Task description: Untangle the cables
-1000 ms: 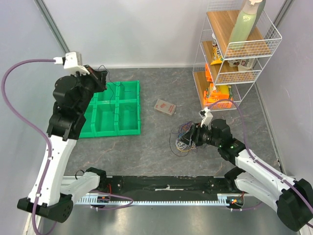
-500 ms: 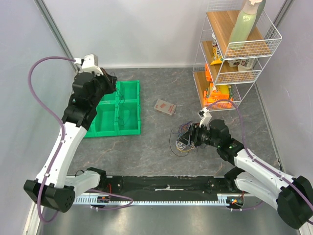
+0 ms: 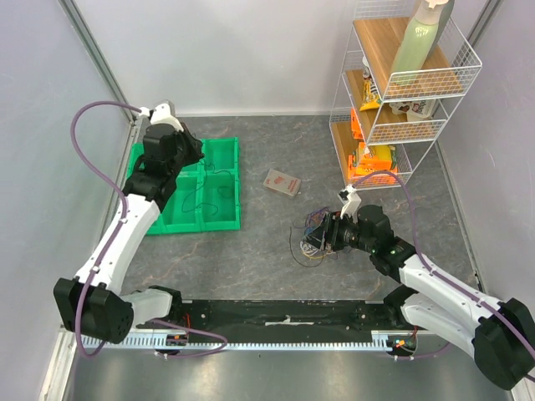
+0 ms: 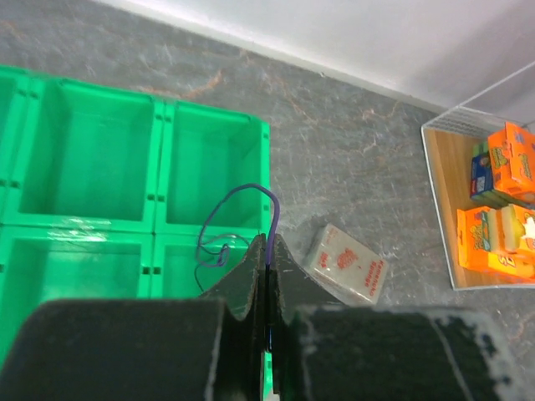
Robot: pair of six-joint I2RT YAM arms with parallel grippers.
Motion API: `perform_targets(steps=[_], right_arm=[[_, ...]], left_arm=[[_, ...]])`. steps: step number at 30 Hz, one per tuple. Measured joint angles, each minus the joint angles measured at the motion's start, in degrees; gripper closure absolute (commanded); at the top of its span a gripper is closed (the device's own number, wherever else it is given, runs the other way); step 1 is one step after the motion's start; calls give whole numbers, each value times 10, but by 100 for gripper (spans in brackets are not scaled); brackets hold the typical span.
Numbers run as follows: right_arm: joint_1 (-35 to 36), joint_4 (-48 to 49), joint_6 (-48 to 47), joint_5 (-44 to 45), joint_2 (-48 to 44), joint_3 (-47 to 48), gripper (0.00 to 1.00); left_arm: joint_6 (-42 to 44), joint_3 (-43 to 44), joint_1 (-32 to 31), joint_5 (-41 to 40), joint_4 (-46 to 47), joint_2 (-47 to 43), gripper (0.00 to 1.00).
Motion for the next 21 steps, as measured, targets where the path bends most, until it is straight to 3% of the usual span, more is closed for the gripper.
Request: perform_targets(steps=[9, 14, 21], right_arm=[[3, 8, 1, 0, 3, 0, 30], [5, 8, 2, 0, 3, -3, 30], [7, 8, 4, 3, 4, -4, 30]], left_arm=[[-93, -105, 0, 73, 40, 50, 98], [-151, -128, 0, 82, 52, 107, 98], [-170, -127, 0, 52, 58, 174, 98]])
